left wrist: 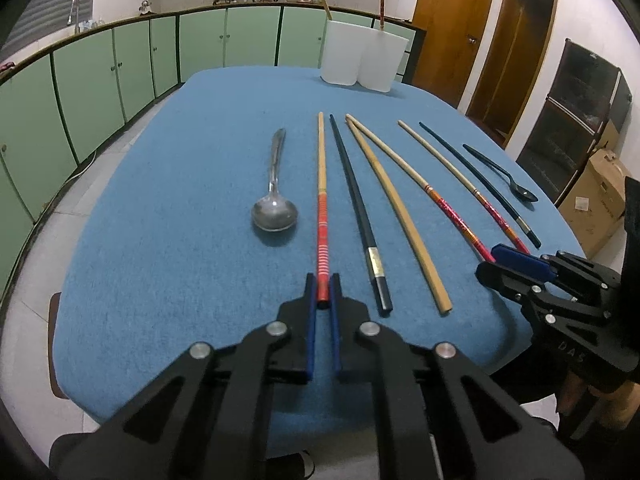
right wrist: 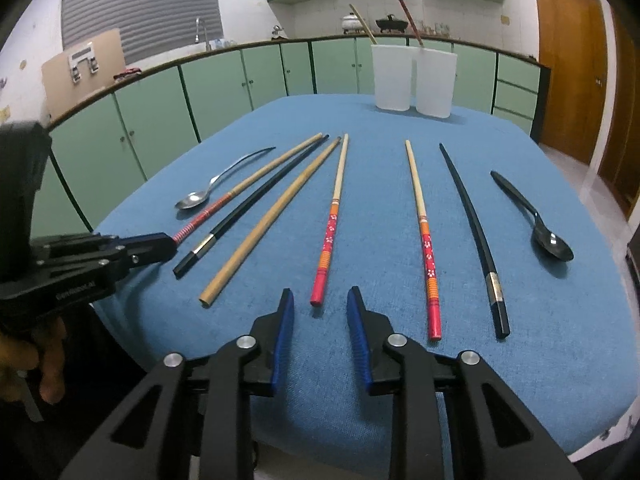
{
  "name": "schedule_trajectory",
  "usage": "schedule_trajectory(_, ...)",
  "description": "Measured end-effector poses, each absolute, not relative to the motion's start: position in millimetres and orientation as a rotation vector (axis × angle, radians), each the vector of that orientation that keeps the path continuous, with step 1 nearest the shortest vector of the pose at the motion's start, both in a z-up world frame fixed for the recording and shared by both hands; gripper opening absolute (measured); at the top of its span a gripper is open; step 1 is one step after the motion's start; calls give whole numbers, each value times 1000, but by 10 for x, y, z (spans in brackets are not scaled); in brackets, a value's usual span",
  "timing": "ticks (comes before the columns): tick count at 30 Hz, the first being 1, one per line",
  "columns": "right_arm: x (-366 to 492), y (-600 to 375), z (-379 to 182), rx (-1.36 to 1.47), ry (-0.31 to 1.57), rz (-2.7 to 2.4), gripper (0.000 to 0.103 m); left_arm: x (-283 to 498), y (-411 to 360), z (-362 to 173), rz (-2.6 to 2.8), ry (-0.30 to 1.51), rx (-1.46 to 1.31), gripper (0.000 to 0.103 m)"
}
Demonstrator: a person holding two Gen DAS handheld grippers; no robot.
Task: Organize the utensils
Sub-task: 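Grasp a red-striped bamboo chopstick with the left tool while the right tool grasps a red-patterned chopstick, then carry both chopsticks to the white holder and release them inside, both tools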
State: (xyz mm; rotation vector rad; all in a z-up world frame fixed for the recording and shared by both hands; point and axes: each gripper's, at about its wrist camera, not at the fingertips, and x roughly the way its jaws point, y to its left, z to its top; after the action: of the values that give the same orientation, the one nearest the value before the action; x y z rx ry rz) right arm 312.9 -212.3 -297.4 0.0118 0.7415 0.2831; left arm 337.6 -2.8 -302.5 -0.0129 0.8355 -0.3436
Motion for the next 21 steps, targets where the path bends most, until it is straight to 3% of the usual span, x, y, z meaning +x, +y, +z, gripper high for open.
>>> schedule_trajectory(2,3143,-2132,-2967,20,746,288,7,3370,-20,-3023,-347,834,-27,5)
schedule_trajectory(9,3075,-2218,-2681,36,701,299,6,3289,-10,-2723,-353,774,-33,5)
schedule_trajectory(21,2891,-2519,-1625,35,530,283,6,3195,76,-1779,-355,597,-31,5)
